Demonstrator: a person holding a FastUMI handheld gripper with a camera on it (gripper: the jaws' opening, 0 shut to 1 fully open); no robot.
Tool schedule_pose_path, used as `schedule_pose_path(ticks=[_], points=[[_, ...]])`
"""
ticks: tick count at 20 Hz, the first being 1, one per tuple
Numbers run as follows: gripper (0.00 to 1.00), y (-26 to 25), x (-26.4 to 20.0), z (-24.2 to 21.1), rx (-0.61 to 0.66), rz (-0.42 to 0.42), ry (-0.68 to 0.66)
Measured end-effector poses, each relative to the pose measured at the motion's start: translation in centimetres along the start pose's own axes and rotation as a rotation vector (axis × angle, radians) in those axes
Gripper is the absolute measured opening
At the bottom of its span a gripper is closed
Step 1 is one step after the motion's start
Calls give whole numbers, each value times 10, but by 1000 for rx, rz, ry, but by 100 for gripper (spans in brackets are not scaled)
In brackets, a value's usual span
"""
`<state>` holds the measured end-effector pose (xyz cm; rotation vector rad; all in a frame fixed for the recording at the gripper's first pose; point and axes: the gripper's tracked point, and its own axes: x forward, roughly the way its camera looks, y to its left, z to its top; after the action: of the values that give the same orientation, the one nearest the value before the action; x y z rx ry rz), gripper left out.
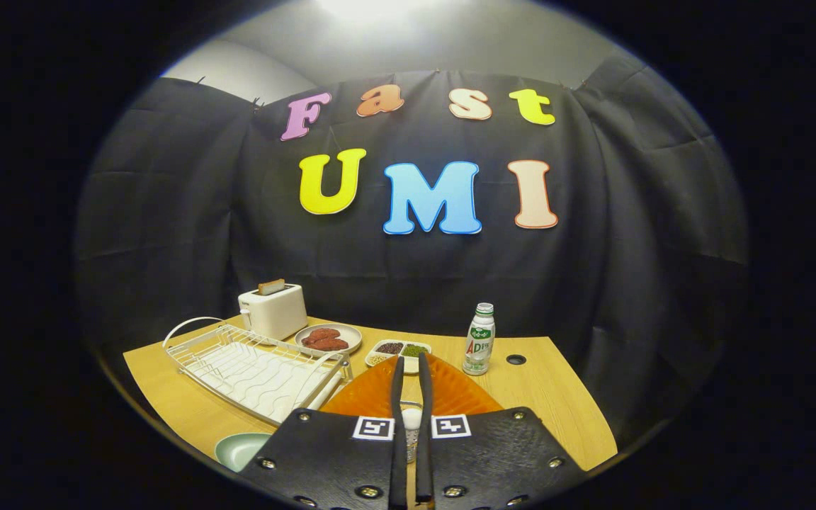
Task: Take the plate from the dish rack, then take the spoon from the basket and place it into the plate.
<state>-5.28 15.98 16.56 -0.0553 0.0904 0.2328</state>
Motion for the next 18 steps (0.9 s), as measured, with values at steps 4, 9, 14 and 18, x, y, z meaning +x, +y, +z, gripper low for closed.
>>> schedule_pose_path(ticks=[4,9,14,18], points=[[5,5,-25,32,-20,24,-24],[5,23,-44,45,12,21,-36],[5,53,-57,9,-10,65,39],[5,90,-51,-18,23,127,98]])
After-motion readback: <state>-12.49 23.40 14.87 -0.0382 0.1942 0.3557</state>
